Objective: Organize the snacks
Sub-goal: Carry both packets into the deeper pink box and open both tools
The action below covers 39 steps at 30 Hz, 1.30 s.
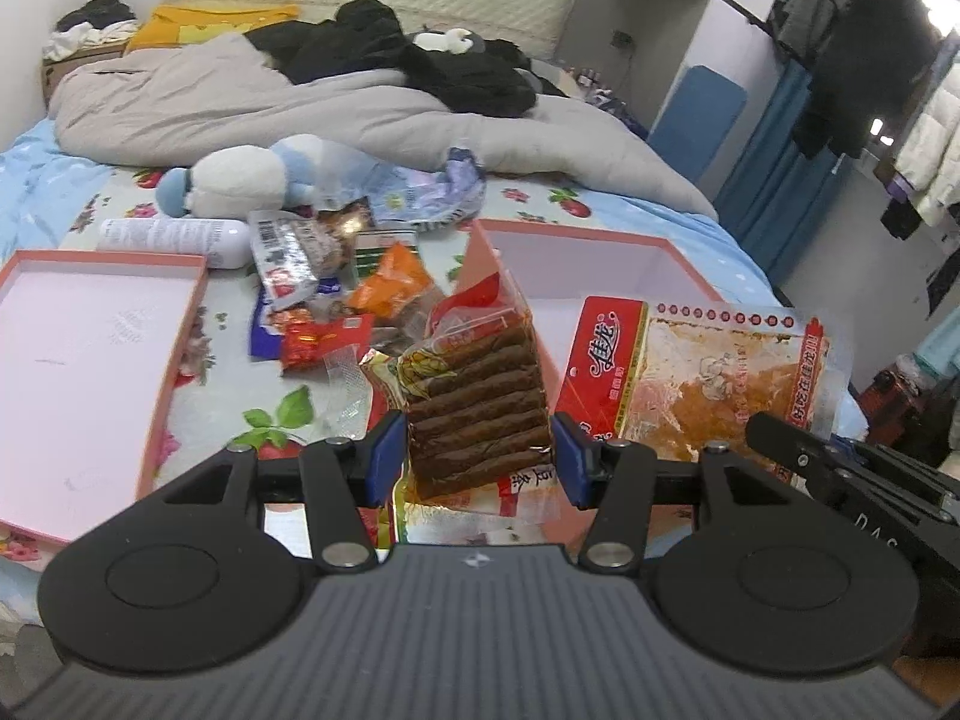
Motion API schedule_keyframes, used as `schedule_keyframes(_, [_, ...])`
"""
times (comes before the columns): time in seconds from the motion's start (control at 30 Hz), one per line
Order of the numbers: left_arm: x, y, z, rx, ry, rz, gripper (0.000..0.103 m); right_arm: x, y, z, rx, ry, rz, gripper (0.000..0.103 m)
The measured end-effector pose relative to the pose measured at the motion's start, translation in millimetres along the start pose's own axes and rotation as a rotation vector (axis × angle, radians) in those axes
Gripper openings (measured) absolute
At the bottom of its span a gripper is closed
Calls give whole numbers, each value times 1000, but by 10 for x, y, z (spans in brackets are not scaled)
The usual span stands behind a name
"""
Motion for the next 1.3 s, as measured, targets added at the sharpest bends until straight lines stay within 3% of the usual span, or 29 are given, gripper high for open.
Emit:
schedule_keyframes(0.47, [192,621,56,57,-44,107,58,-221,354,99,16,-18,100,12])
schedule_keyframes(1.3, [1805,1281,-381,138,-187,121,58,884,1159,109,102,-110,149,12])
Point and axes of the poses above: each gripper's, at about its wrist camera, not at the fingertips, and x roughly the way its jaws point, y to its right, z to its underside, the point moved 7 cm from there along x, roughly the way its jaws point, and after that the axes turned 10 degrees about -x, right-handed, at the moved point
